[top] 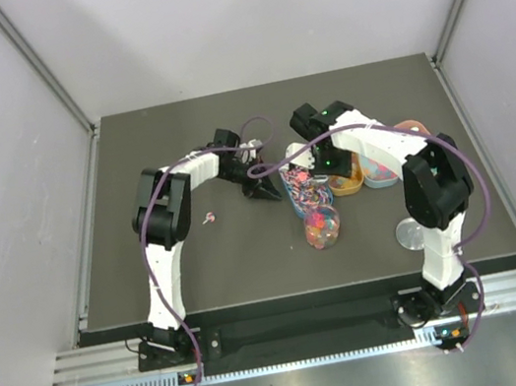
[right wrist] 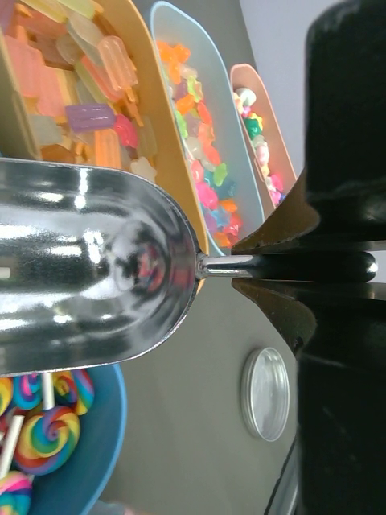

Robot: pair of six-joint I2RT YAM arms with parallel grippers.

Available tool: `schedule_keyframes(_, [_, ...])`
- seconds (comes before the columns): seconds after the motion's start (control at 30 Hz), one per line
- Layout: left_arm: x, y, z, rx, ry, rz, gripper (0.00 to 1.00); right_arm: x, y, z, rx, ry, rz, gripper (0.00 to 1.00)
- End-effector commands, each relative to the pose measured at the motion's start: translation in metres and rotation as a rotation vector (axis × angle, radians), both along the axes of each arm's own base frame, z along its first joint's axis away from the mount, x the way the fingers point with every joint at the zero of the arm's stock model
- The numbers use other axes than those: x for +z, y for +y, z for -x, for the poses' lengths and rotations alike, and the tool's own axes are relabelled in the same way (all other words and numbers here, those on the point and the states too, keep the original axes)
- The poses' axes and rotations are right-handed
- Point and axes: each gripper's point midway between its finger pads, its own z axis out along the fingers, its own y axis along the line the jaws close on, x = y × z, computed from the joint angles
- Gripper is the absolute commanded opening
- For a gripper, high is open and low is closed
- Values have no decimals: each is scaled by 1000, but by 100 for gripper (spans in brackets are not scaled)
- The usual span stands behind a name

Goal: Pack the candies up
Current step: Scoop the fake candies from the storage box.

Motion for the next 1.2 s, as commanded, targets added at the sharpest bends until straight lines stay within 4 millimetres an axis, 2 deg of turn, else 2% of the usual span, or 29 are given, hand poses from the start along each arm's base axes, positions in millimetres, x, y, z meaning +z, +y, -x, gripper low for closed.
schedule_keyframes(0.0, [36, 2, -13, -12, -112, 31, 0, 22, -8, -1, -41, -67, -52, 0])
schedule_keyframes(0.2, [35, 9, -13, -20, -121, 20, 0, 12, -1, 0, -62, -92, -189, 0])
schedule_keyframes(0.23, [34, 10, -12, -22, -119, 20, 0, 3, 4, 4, -61, -83, -222, 0])
schedule_keyframes(0.27, [32, 11, -11, -25, -115, 15, 0, 4, 7, 4, -60, -99, -252, 0])
schedule_keyframes(0.33, [31, 14, -11, -27, -121, 8, 0, -6, 9, 11, -64, -81, -277, 0])
schedule_keyframes(0.53, [24, 28, -10, -58, -139, -5, 0, -23, 18, 3, -53, -136, -337, 0])
schedule_keyframes(0.73, [16, 43, -9, -77, -163, -58, 0, -24, 18, -8, -61, -180, -348, 0])
schedule_keyframes(1.03, [17, 46, -21, -120, -265, -91, 0, 8, 2, -14, -118, -273, -414, 0])
schedule_keyframes(1.13, [21, 51, -37, -146, -349, -140, 0, 29, 1, -12, -96, -308, -435, 0])
schedule_keyframes(1.17, [28, 51, -45, -155, -399, -146, 0, 38, 0, -9, -87, -320, -438, 0])
